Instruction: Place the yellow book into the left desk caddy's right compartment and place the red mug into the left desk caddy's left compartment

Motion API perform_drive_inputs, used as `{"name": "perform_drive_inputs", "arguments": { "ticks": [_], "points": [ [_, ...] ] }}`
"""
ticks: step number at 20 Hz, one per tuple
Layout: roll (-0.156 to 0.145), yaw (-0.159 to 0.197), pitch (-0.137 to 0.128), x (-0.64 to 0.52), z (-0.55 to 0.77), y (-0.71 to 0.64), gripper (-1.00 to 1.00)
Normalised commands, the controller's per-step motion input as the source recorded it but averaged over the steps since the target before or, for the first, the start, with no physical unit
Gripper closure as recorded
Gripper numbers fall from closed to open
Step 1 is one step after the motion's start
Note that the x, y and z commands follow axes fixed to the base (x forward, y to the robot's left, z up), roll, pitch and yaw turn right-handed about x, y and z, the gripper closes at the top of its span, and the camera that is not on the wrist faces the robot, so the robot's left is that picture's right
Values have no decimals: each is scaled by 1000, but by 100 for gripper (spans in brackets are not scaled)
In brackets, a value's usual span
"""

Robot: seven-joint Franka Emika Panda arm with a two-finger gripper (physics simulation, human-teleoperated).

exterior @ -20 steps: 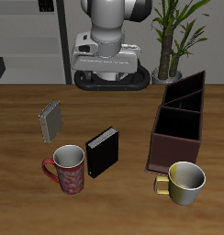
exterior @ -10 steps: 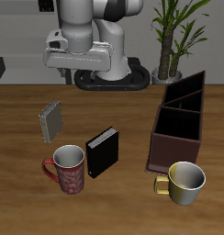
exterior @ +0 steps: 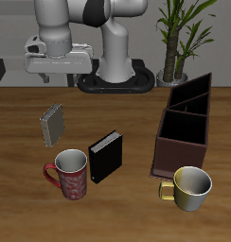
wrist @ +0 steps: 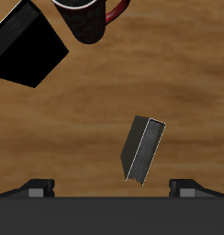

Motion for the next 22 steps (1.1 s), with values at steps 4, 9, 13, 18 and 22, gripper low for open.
{"name": "perform_drive_inputs", "arguments": {
  "ticks": [4, 9, 13, 18, 22],
  "points": [
    [-2, -69, -48, 124, -99, -354, -100],
    [-29, -32, -58, -18, -131, -220, -100],
    [-12, -24, -14, 101, -198, -146, -100],
    [-3, -32, -3, 23, -283, -7, -100],
    [9, -35, -3, -9, -266, 22, -100]
  ]
}}
